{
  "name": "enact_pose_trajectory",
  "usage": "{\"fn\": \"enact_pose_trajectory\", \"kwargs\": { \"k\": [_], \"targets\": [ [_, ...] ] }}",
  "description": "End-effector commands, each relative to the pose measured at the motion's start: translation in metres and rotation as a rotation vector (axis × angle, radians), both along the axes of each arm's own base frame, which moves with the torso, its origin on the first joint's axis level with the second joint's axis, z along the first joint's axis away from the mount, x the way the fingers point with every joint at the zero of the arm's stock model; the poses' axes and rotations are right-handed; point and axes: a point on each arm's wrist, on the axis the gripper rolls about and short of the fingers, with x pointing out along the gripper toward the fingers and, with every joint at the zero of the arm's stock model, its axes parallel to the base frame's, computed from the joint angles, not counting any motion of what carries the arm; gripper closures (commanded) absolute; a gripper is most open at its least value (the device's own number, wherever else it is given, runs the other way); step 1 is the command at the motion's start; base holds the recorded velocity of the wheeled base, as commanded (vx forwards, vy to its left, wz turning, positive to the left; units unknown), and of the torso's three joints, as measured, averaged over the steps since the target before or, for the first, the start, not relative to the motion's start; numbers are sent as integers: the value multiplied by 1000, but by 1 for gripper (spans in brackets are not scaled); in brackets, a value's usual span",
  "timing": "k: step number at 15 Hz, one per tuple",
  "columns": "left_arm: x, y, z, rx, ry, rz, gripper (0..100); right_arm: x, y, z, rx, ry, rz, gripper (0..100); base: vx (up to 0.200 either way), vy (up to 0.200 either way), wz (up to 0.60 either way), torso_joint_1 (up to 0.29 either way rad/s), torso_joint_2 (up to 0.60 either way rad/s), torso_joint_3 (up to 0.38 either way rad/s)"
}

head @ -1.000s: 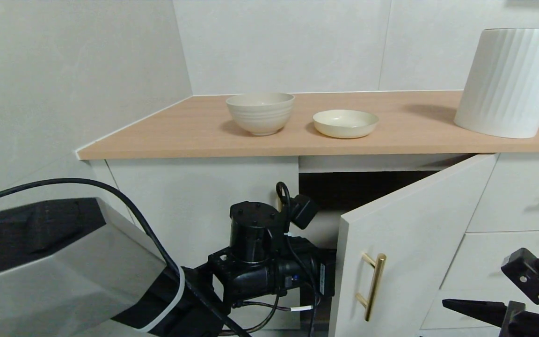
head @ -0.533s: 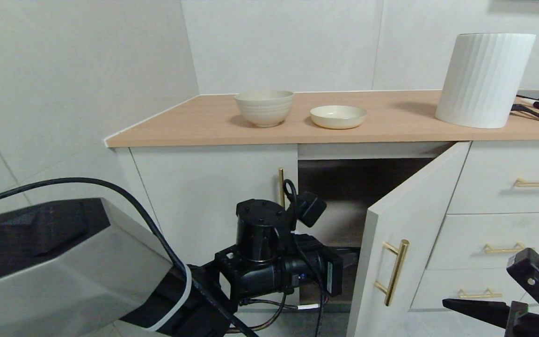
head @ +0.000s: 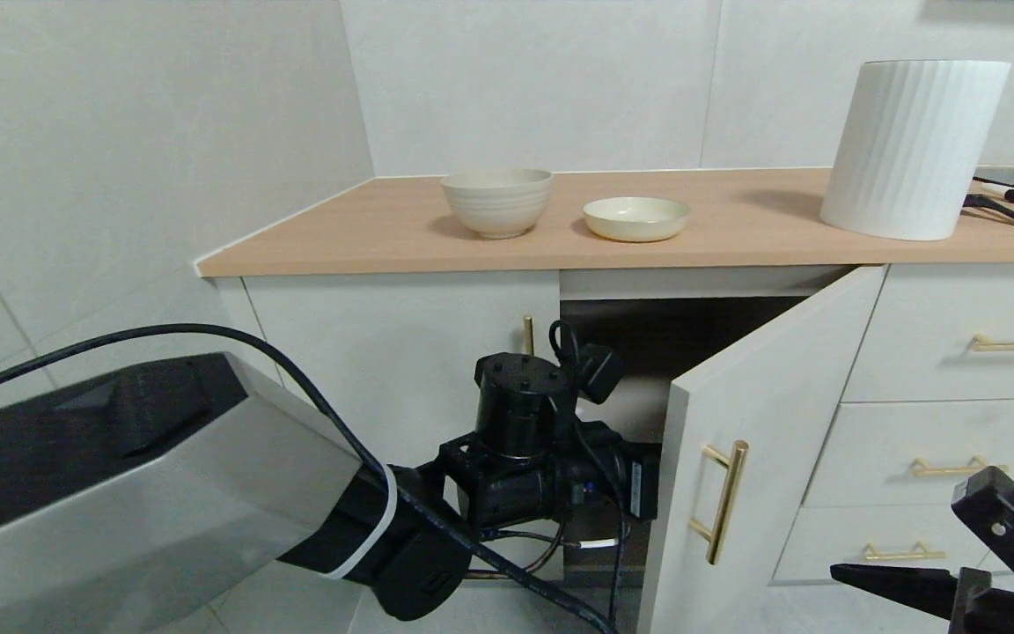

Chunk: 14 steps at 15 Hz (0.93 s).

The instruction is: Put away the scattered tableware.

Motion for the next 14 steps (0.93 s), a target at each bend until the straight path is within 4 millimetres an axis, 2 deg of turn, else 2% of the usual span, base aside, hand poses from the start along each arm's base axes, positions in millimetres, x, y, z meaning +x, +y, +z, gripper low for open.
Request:
{"fn": "enact_pose_trajectory", "kwargs": {
  "k": [1,3,6,10,12,14],
  "targets": [
    [0,-6,5,-15,-14,-12,100,0,0,-1,-2,3,1,0,-200,0,0,7,2,-2],
    [0,-9,7,-20,-17,-16,100,0,0,-1,-2,3,1,0,-200,0,0,12,2,-5],
    [5,-13,2,-16,-16,-6,100,0,0,0,-1,2,1,0,0,0,0,0,0,0],
    [11,-20,5,-10,-14,2,100,0,0,0,3,5,13,0,0,0,0,0,0,0],
    [17,-25,7,10,-15,58,100,0,1,0,6,3,17,0,0,0,0,0,0,0],
    [11,-36,10,22,-25,92,100,-5,1,2,18,-5,51,0,0,0,0,0,0,0]
  ]
}}
